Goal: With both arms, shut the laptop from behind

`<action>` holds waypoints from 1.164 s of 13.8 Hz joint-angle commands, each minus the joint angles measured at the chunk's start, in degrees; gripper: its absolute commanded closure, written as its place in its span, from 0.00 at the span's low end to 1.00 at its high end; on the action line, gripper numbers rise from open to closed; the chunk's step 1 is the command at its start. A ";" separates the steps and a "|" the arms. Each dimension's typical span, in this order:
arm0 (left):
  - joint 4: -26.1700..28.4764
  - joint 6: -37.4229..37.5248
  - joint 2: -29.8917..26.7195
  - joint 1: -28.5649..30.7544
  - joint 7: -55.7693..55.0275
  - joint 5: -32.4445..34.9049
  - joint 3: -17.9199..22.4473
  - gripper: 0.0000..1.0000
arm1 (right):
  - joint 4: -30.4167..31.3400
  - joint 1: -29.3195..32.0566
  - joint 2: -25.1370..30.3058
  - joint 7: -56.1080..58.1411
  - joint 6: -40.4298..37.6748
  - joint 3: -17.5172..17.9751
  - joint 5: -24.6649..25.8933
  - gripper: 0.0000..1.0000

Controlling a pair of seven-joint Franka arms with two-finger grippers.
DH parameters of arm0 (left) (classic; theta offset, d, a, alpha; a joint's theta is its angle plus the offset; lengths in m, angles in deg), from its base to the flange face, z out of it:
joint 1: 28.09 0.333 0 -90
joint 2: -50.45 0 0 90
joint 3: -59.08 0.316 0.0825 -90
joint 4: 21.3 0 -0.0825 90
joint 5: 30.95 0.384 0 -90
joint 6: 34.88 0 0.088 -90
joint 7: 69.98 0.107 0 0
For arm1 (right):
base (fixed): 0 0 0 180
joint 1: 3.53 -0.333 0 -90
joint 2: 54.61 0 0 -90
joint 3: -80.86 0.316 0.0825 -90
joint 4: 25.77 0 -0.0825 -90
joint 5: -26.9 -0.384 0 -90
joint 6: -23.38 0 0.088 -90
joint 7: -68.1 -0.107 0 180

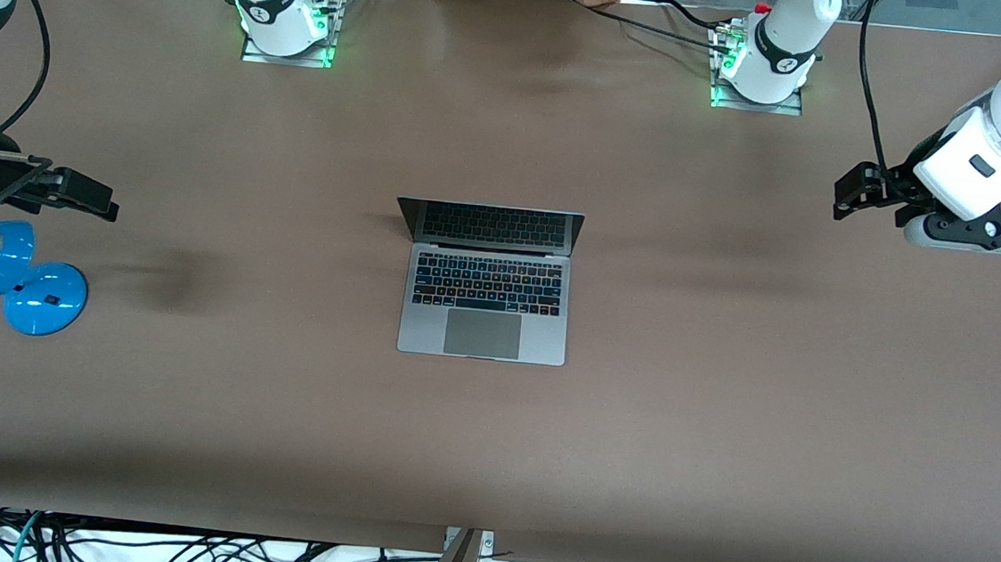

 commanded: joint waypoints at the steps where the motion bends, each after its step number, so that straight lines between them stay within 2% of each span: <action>1: 1.27 -1.00 -2.00 1.46 1.82 -1.73 -0.23 0.86 | 0.31 0.10 0.92 -0.73 -0.43 -0.03 -0.76 0.00; 2: 1.27 -1.00 -2.00 1.46 1.82 -1.73 -0.23 0.01 | 0.31 0.02 0.92 -0.74 -0.35 -0.03 -0.76 0.00; 14: 1.18 -0.82 -1.65 0.85 1.30 -1.64 -0.58 0.00 | 0.22 0.28 0.83 -0.12 0.00 -0.12 -0.85 0.00; 16: 1.09 -0.91 -1.47 0.76 0.95 -1.64 -1.71 0.00 | 0.22 0.37 0.74 -0.04 0.00 -0.12 -0.85 0.00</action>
